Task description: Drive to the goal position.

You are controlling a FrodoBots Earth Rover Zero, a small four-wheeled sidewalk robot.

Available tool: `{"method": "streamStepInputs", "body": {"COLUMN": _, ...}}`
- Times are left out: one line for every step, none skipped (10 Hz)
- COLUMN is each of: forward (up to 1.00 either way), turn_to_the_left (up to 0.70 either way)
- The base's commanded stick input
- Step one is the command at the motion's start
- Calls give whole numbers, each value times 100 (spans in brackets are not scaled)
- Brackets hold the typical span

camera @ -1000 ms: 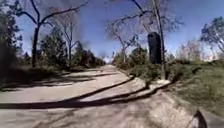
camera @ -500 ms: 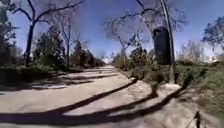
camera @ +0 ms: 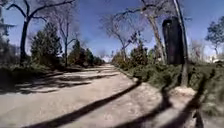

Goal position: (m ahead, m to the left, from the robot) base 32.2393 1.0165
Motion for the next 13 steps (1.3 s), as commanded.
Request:
{"method": "streamStepInputs", "body": {"forward": 100, "turn_to_the_left": 0}}
{"method": "streamStepInputs", "body": {"forward": 100, "turn_to_the_left": 0}}
{"method": "streamStepInputs", "body": {"forward": 100, "turn_to_the_left": 0}}
{"method": "streamStepInputs", "body": {"forward": 100, "turn_to_the_left": 0}}
{"method": "streamStepInputs", "body": {"forward": 100, "turn_to_the_left": 0}}
{"method": "streamStepInputs", "body": {"forward": 100, "turn_to_the_left": 0}}
{"method": "streamStepInputs", "body": {"forward": 100, "turn_to_the_left": 0}}
{"method": "streamStepInputs", "body": {"forward": 100, "turn_to_the_left": 0}}
{"method": "streamStepInputs", "body": {"forward": 100, "turn_to_the_left": 0}}
{"method": "streamStepInputs", "body": {"forward": 100, "turn_to_the_left": 0}}
{"method": "streamStepInputs", "body": {"forward": 100, "turn_to_the_left": 0}}
{"method": "streamStepInputs", "body": {"forward": 100, "turn_to_the_left": 0}}
{"method": "streamStepInputs", "body": {"forward": 100, "turn_to_the_left": 0}}
